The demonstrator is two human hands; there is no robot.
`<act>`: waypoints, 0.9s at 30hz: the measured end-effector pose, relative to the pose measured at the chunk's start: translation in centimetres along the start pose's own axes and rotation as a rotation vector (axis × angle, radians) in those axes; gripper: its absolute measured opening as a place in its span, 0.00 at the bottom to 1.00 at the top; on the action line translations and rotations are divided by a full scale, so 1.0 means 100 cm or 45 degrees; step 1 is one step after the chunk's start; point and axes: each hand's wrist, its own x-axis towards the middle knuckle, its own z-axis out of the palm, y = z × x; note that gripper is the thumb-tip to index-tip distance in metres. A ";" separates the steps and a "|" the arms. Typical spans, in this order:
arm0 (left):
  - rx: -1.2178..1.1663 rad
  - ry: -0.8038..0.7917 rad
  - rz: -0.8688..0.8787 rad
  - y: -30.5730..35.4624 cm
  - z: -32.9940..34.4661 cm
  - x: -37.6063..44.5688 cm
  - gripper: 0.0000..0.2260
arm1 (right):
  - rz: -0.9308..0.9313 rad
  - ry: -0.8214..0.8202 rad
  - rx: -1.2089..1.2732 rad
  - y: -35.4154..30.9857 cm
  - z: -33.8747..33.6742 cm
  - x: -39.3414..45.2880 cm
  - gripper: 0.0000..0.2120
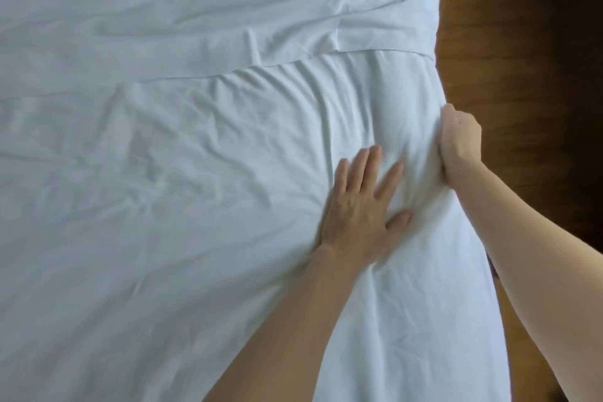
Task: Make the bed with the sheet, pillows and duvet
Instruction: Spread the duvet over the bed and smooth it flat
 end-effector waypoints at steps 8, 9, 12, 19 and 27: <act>-0.048 0.038 -0.018 0.004 0.002 -0.004 0.31 | -0.150 -0.002 -0.122 -0.004 -0.015 0.034 0.20; -0.059 0.048 -0.021 0.004 0.003 -0.003 0.31 | -0.203 0.046 -0.204 -0.004 -0.014 0.034 0.19; -0.101 0.089 -0.009 0.002 0.003 -0.004 0.31 | -0.318 0.269 -0.364 0.001 -0.012 0.031 0.17; -0.200 0.373 -0.081 0.000 -0.019 0.020 0.29 | -0.701 0.387 -0.972 0.033 -0.103 0.054 0.10; 0.107 0.320 -0.490 -0.099 -0.039 0.050 0.26 | -0.320 0.180 -0.916 0.048 -0.049 0.082 0.13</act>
